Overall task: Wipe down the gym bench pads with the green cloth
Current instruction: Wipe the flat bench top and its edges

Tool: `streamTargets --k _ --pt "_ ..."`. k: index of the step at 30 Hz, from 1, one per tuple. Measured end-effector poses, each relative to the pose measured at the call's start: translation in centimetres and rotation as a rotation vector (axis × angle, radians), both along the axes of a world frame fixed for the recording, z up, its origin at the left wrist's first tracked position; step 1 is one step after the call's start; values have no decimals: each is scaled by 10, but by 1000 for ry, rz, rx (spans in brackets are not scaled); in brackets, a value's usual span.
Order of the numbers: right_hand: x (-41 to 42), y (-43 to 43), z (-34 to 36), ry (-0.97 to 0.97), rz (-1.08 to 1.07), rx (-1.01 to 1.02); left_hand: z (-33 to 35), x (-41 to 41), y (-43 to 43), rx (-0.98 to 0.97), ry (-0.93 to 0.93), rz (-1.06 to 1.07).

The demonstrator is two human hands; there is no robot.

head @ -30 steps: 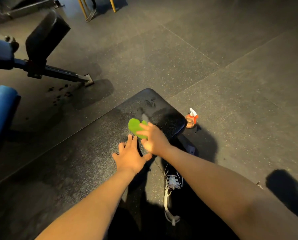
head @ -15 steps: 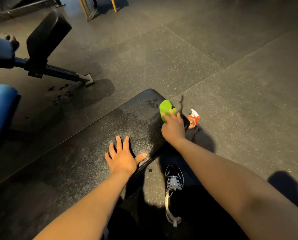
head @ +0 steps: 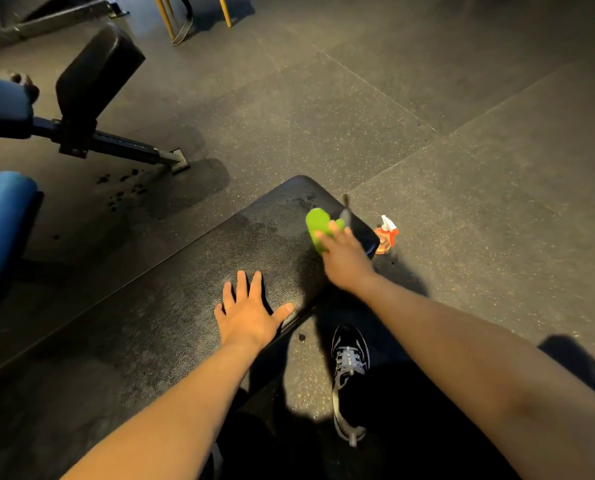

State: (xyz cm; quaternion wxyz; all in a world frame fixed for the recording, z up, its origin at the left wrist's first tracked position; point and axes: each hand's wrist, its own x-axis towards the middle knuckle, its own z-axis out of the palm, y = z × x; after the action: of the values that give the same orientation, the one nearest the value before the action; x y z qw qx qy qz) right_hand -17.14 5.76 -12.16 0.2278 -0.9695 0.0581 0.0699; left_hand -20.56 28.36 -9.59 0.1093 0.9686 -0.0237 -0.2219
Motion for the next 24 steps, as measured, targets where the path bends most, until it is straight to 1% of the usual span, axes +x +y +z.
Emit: streamTargets --k 2,4,5,6,8,11,12,14,15,18,21,23,24 --pt "15 -7 2 85 -153 -3 1 6 5 -1 -12 -7" --pt "23 9 7 65 -261 -10 2 14 9 6 -32 16" --pt "23 23 7 40 -266 -19 2 17 10 8 -29 30" --pt "24 40 7 8 -218 -21 1 21 10 -2 -16 49" --pt "19 75 4 -61 -30 2 -2 26 11 -51 16 94" --pt "16 99 2 -99 252 102 -6 29 11 -60 25 116" --pt "20 95 1 -89 323 98 -6 30 10 -52 28 112" --pt "34 74 -3 -96 392 -22 -4 32 9 -46 48 114" --pt "43 60 -6 -105 348 -64 -3 33 8 -47 59 119" --pt "56 15 -8 -64 43 -73 0 35 5 -47 96 125" --pt "47 3 -1 9 -178 -61 4 37 3 -55 124 136" --pt "43 22 2 32 -210 -52 7 37 1 -49 133 141" --pt "41 36 1 35 -165 -44 7 36 1 -45 131 141"
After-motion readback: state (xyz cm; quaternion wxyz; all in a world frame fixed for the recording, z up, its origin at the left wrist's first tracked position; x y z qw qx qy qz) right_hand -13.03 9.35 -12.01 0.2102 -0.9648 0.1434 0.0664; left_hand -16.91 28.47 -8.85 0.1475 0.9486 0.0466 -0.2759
